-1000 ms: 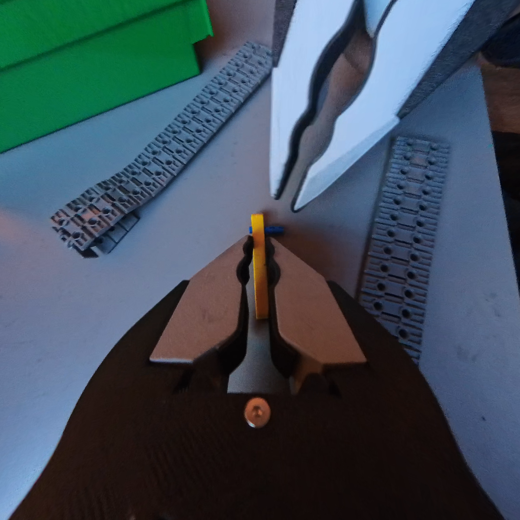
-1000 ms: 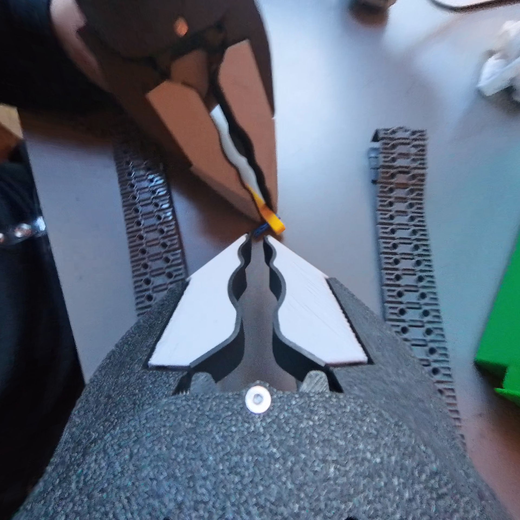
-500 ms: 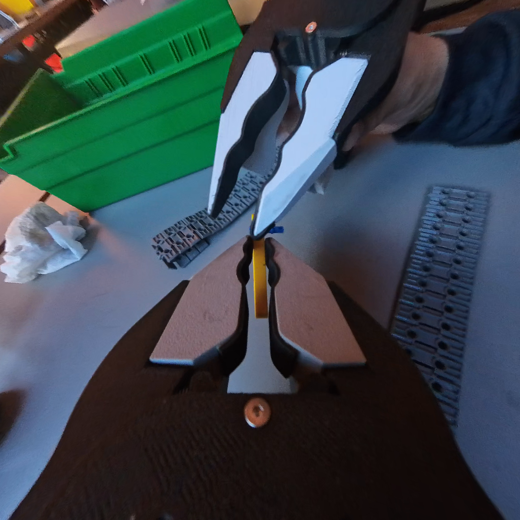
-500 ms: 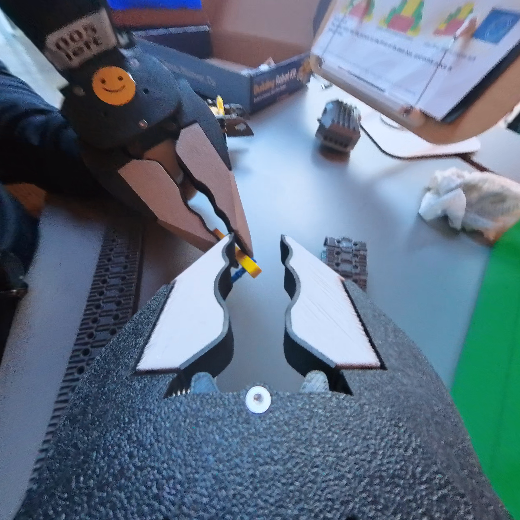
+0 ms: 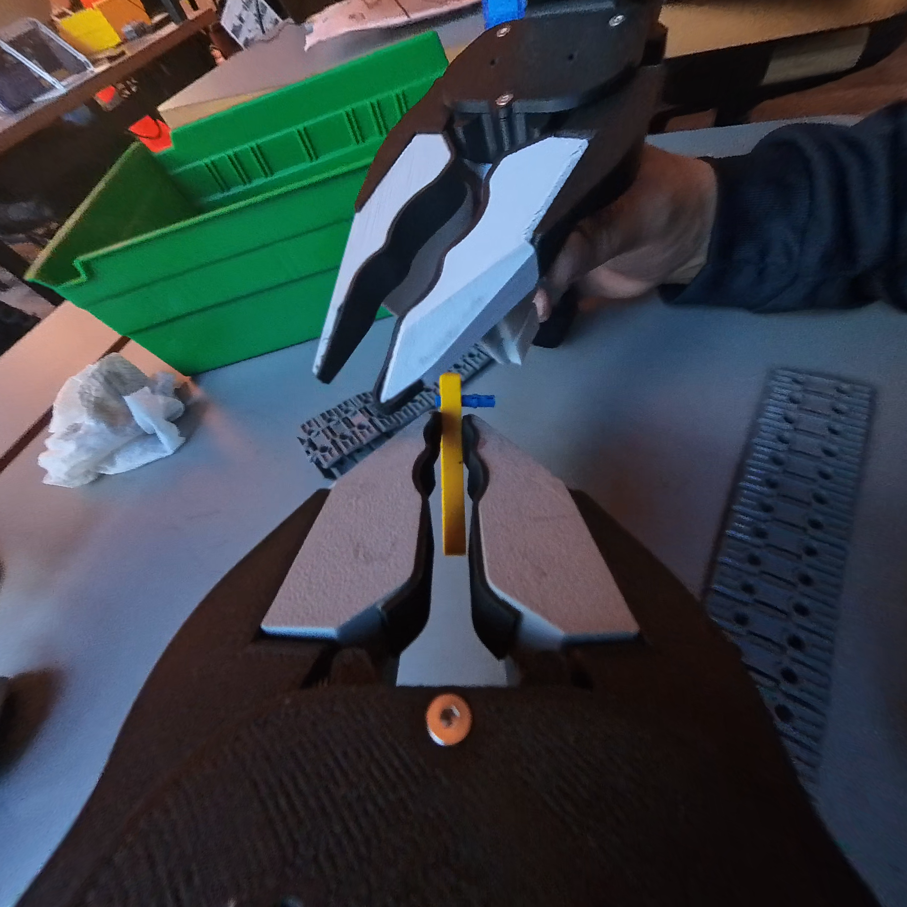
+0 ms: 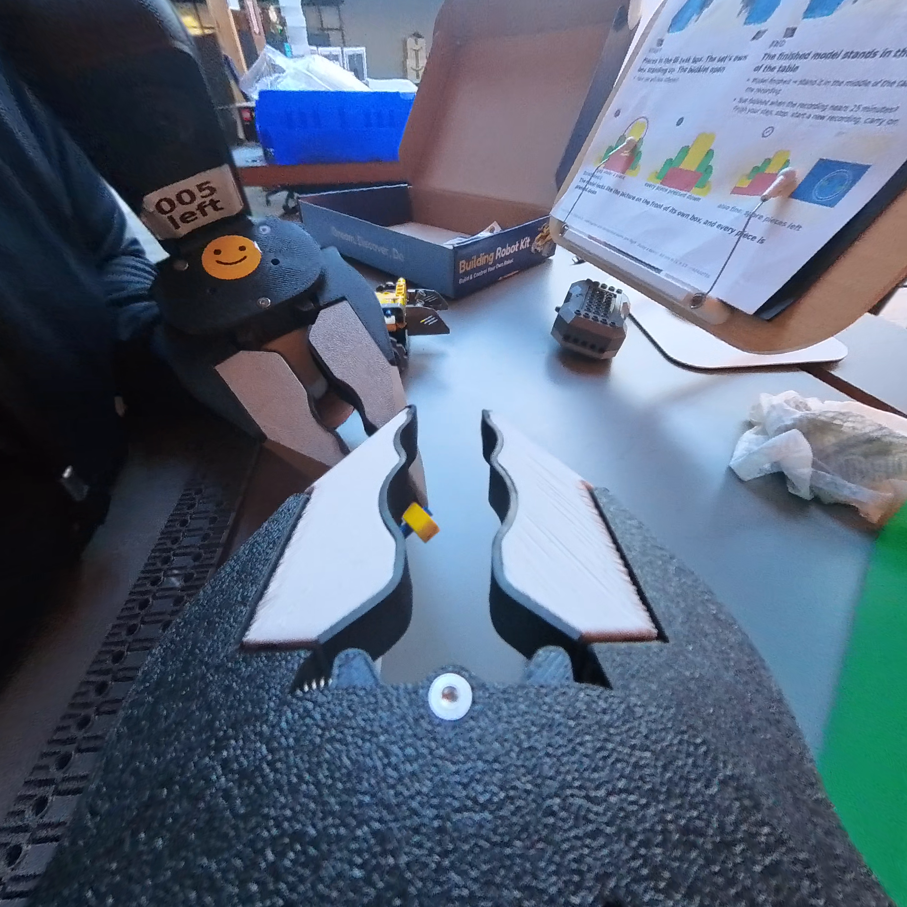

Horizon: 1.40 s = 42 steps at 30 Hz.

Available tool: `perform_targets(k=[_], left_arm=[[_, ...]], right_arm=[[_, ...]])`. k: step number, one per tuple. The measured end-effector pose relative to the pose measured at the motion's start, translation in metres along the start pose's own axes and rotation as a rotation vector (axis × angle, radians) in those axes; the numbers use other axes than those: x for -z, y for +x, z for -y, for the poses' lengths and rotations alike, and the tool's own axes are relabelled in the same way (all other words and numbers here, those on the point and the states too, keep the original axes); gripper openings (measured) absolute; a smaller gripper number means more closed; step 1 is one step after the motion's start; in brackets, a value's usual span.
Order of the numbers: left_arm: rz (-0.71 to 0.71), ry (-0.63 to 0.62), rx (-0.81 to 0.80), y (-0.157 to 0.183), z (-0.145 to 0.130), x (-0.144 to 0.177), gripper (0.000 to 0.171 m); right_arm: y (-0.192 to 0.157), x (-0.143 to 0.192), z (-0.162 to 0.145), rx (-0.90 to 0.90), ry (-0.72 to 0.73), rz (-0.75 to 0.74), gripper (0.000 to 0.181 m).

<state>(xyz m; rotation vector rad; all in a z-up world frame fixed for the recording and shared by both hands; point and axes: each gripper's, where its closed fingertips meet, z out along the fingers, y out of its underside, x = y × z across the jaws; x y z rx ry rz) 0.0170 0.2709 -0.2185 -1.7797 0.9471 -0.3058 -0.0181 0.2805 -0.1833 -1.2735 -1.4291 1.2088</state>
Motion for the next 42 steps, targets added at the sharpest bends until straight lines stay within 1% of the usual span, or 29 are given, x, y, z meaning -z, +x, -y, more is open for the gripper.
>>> perform_targets(k=[4, 8, 10, 12, 14, 16, 18, 23, 25, 26, 27, 28, 30, 32, 34, 35, 37, 39, 40, 42], left_arm=[[0.068, -0.006, -0.028, -0.012, 0.003, 0.002, 0.007], [0.112, 0.002, -0.048, -0.017, 0.006, 0.005, 0.006], [0.132, 0.002, -0.051, -0.019, 0.006, 0.007, 0.006], [0.156, 0.01, -0.091, -0.019, 0.009, 0.01, 0.006], [0.194, 0.033, -0.13, -0.021, 0.015, 0.016, 0.006], [0.201, 0.044, -0.152, -0.02, 0.018, 0.018, 0.006], [0.186, 0.025, -0.153, -0.017, 0.014, 0.017, 0.006], [0.178, 0.009, -0.128, -0.015, 0.011, 0.015, 0.007], [0.165, 0.003, -0.118, -0.014, 0.009, 0.013, 0.006], [0.176, -0.013, -0.115, -0.015, 0.007, 0.012, 0.006], [0.183, -0.03, -0.129, -0.015, 0.004, 0.011, 0.006], [0.182, -0.041, -0.149, -0.015, 0.002, 0.01, 0.006], [0.191, -0.032, -0.176, -0.014, 0.004, 0.009, 0.006], [0.206, -0.03, -0.206, -0.014, 0.005, 0.008, 0.006], [0.209, -0.042, -0.222, -0.015, 0.005, 0.005, 0.006], [0.213, -0.052, -0.226, -0.016, 0.004, 0.004, 0.007], [0.222, -0.112, -0.225, -0.014, -0.003, -0.001, 0.007], [0.292, -0.15, -0.339, -0.015, -0.006, -0.004, 0.006], [0.329, -0.153, -0.399, -0.016, -0.004, -0.004, 0.006], [0.338, -0.173, -0.432, -0.011, -0.005, -0.006, 0.006]], right_arm=[[0.003, 0.006, 0.007, 0.047, 0.01, -0.041, 0.022], [0.003, 0.013, 0.018, 0.072, 0.038, -0.073, 0.022], [0.001, 0.015, 0.019, 0.083, 0.025, -0.079, 0.022], [-0.003, 0.014, 0.014, 0.078, 0.002, -0.074, 0.022], [-0.009, 0.012, 0.0, 0.039, -0.054, -0.044, 0.021], [-0.014, 0.013, -0.016, 0.035, -0.111, -0.027, 0.033], [-0.016, 0.015, -0.023, 0.075, -0.146, -0.031, 0.033], [-0.01, 0.014, -0.027, 0.071, -0.175, -0.074, 0.022], [-0.016, 0.01, -0.03, 0.049, -0.195, -0.046, 0.009], [-0.018, 0.008, -0.033, 0.027, -0.213, -0.029, 0.01], [-0.02, 0.007, -0.036, -0.007, -0.227, -0.007, 0.017], [-0.02, 0.006, -0.038, -0.051, -0.235, 0.007, 0.021], [-0.017, 0.006, -0.039, -0.142, -0.228, 0.022, 0.011], [-0.014, 0.007, -0.04, -0.214, -0.224, 0.03, 0.005], [-0.011, 0.007, -0.044, -0.254, -0.235, 0.03, 0.003], [-0.009, 0.007, -0.046, -0.234, -0.248, 0.013, 0.003], [-0.006, 0.008, -0.056, -0.113, -0.341, -0.059, 0.003], [-0.002, 0.011, -0.061, 0.0, -0.422, -0.155, 0.003], [-0.002, 0.013, -0.059, 0.013, -0.429, -0.193, 0.003], [-0.004, 0.017, -0.062, -0.005, -0.44, -0.243, 0.003]])
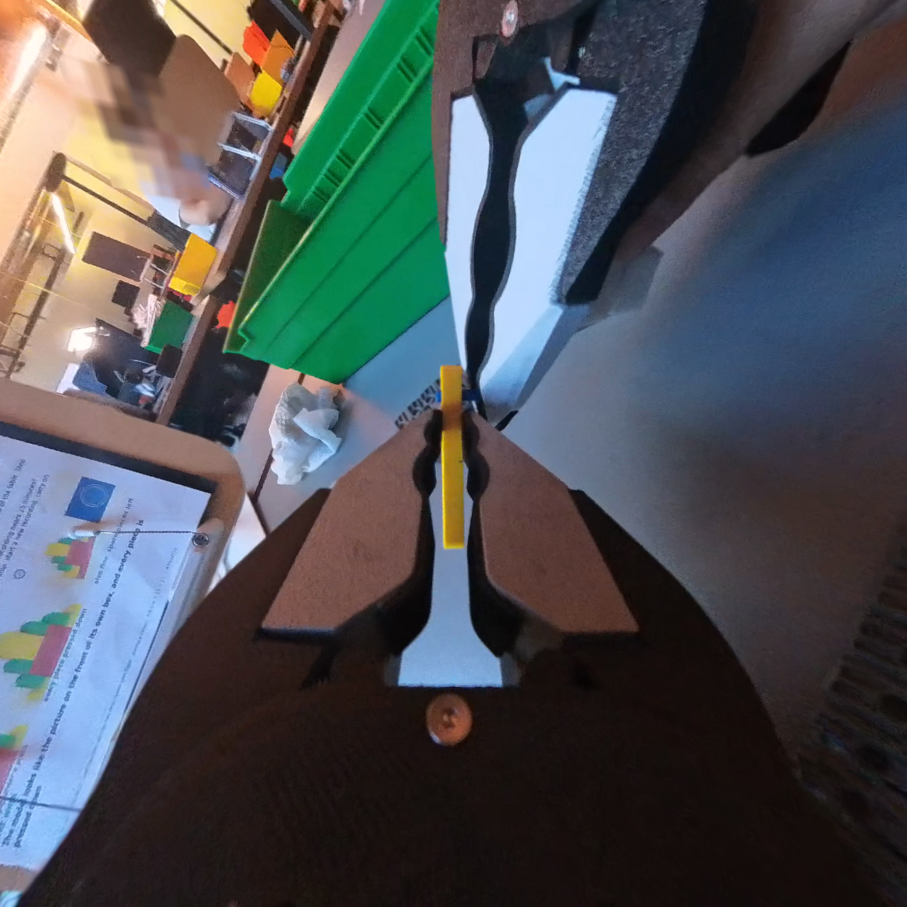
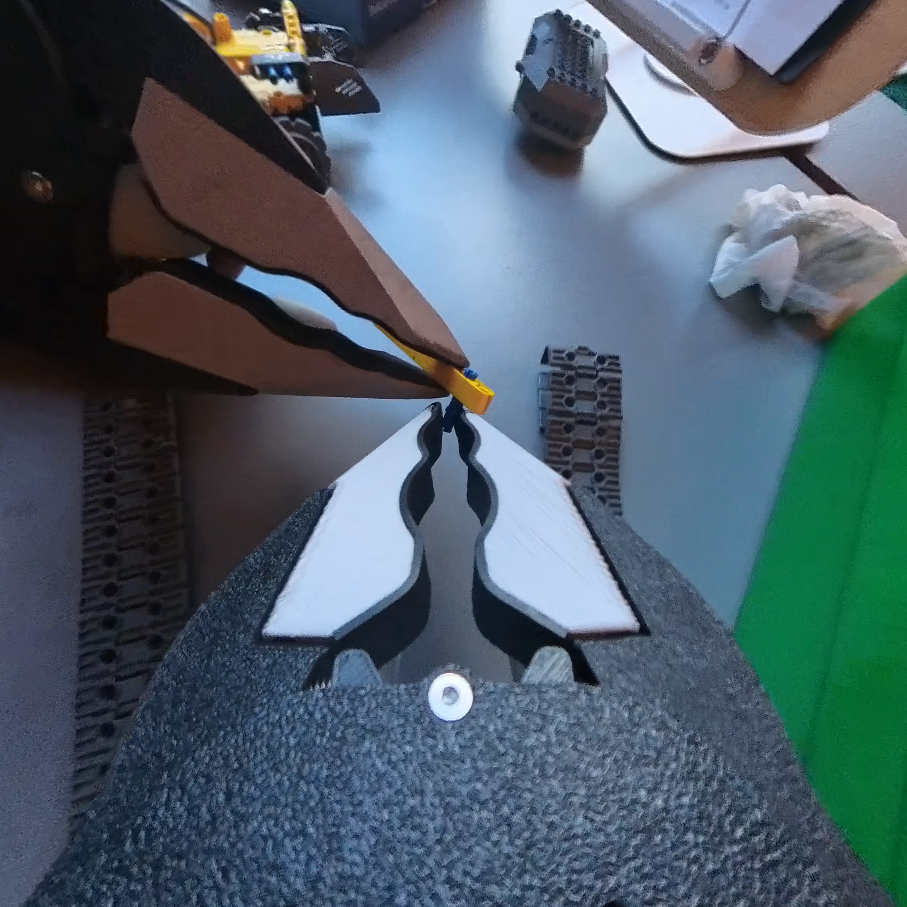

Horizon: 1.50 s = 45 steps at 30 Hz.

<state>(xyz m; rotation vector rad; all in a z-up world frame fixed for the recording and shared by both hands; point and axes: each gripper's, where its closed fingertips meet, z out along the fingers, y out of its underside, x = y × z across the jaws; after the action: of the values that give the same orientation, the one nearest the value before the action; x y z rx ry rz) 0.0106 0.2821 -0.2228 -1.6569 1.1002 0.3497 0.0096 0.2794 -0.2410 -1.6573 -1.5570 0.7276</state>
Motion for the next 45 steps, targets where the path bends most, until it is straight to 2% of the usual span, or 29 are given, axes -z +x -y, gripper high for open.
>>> perform_targets(k=[2, 5, 6, 7, 8, 10, 13, 16, 19, 22, 25, 29, 35, 41, 45], left_arm=[[-0.026, -0.045, 0.026, 0.012, 0.0, 0.0, 0.006], [-0.151, -0.12, 0.128, 0.031, 0.002, 0.0, 0.007], [-0.161, -0.119, 0.164, 0.029, 0.007, 0.001, 0.006], [-0.158, -0.142, 0.177, 0.024, 0.007, 0.002, 0.007], [-0.147, -0.165, 0.189, 0.019, 0.007, 0.003, 0.007], [-0.142, -0.186, 0.215, 0.014, 0.007, 0.006, 0.007], [-0.108, -0.209, 0.257, 0.011, 0.0, 0.012, 0.007], [-0.054, -0.226, 0.262, 0.011, -0.009, 0.015, 0.007], [-0.029, -0.226, 0.289, 0.016, -0.015, 0.017, 0.007], [-0.053, -0.235, 0.325, 0.027, -0.02, 0.014, 0.007], [-0.08, -0.247, 0.371, 0.034, -0.02, 0.01, 0.007], [-0.099, -0.249, 0.413, 0.037, -0.024, 0.008, 0.007], [-0.137, -0.314, 0.39, 0.045, -0.03, 0.003, 0.007], [-0.119, -0.367, 0.43, 0.037, -0.041, -0.006, 0.007], [-0.124, -0.368, 0.455, 0.036, -0.043, -0.007, 0.007]], right_arm=[[-0.004, 0.002, -0.011, 0.017, -0.061, -0.065, 0.003], [-0.01, 0.01, -0.025, -0.006, -0.14, -0.125, 0.004], [-0.005, 0.022, -0.022, -0.035, -0.121, -0.187, 0.008], [0.002, 0.042, -0.019, -0.075, -0.102, -0.275, 0.024], [0.007, 0.068, -0.015, -0.119, -0.053, -0.352, 0.031], [-0.002, 0.132, -0.003, -0.235, 0.168, -0.4, 0.025], [-0.054, 0.227, -0.015, -0.396, 0.49, -0.239, 0.025], [-0.104, 0.301, -0.067, -0.504, 0.66, -0.142, 0.024], [-0.124, 0.349, -0.149, -0.584, 0.671, -0.27, 0.022], [-0.13, 0.38, -0.222, -0.711, 0.685, -0.366, 0.019], [-0.148, 0.394, -0.272, -0.816, 0.708, -0.346, 0.02], [-0.175, 0.389, -0.337, -0.847, 0.59, -0.413, 0.017], [-0.205, 0.384, -0.409, -0.926, 0.593, -0.497, 0.012], [-0.227, 0.371, -0.46, -1.022, 0.616, -0.519, 0.01], [-0.237, 0.367, -0.474, -1.015, 0.597, -0.548, 0.01]])
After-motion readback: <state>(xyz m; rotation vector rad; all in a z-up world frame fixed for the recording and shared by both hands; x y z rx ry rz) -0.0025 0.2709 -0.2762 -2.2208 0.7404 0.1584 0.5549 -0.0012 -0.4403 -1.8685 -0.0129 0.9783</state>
